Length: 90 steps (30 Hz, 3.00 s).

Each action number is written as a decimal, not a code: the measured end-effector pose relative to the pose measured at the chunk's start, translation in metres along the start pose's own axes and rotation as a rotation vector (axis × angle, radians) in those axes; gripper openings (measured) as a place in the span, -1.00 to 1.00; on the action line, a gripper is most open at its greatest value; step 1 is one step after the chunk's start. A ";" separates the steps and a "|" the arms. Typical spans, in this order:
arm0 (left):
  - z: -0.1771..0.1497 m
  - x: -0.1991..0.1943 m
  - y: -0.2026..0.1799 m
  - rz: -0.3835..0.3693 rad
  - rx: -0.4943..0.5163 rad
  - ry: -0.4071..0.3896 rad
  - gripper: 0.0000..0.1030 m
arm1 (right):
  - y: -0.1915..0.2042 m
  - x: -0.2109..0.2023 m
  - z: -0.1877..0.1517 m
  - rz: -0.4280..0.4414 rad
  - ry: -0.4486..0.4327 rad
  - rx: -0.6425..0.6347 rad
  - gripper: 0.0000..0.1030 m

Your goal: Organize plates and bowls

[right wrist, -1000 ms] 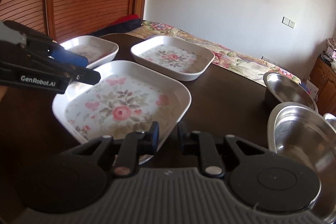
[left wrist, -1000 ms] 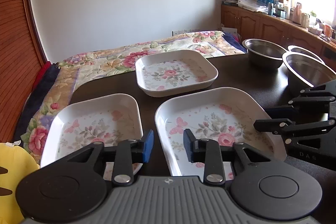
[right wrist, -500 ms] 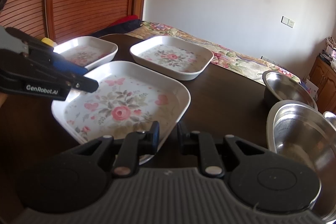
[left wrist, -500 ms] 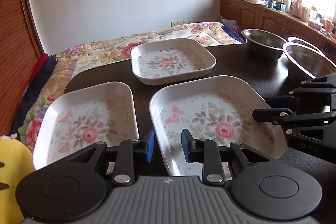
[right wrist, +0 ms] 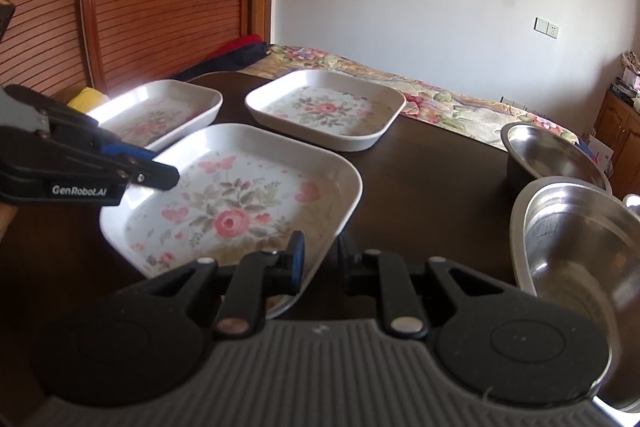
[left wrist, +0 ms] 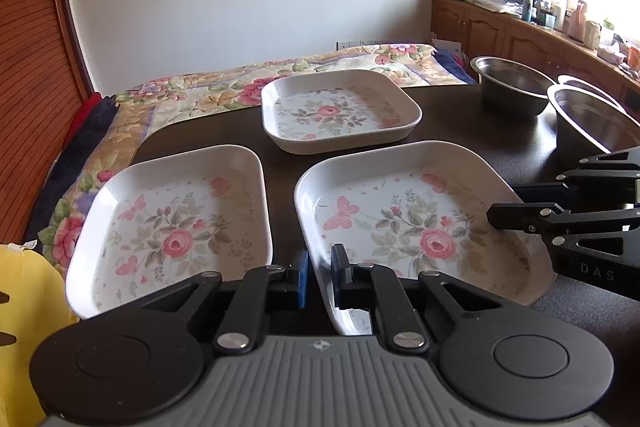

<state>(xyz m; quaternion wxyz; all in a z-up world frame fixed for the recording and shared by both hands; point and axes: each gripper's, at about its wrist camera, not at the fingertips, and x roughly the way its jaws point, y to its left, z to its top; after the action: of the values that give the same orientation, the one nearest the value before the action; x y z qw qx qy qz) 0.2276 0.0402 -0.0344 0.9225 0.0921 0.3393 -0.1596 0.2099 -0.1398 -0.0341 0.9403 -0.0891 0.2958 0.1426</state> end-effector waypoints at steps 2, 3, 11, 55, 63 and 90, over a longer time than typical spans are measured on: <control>0.000 -0.001 0.001 -0.003 -0.019 0.003 -0.78 | 0.000 0.001 0.000 -0.001 -0.002 0.001 -0.62; -0.001 -0.001 0.002 -0.005 -0.029 0.003 -0.79 | 0.000 0.001 0.000 0.001 -0.003 0.005 -0.62; -0.006 -0.019 0.006 -0.056 -0.122 -0.017 -0.80 | -0.006 -0.005 -0.001 0.012 -0.032 0.081 -0.62; -0.072 -0.108 -0.017 -0.041 -0.169 -0.069 -0.80 | 0.015 -0.090 -0.044 0.099 -0.102 0.136 -0.83; -0.074 -0.098 -0.014 -0.036 -0.173 -0.052 -0.80 | 0.019 -0.090 -0.057 0.115 -0.076 0.156 -0.81; -0.077 -0.089 -0.014 -0.032 -0.177 -0.039 -0.80 | 0.021 -0.083 -0.065 0.112 -0.034 0.169 -0.70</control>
<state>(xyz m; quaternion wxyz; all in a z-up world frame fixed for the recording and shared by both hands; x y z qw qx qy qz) 0.1128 0.0696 -0.0351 0.9308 0.0015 0.3355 -0.1453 0.1036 -0.1548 -0.0404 0.9399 0.0098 0.2954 0.1708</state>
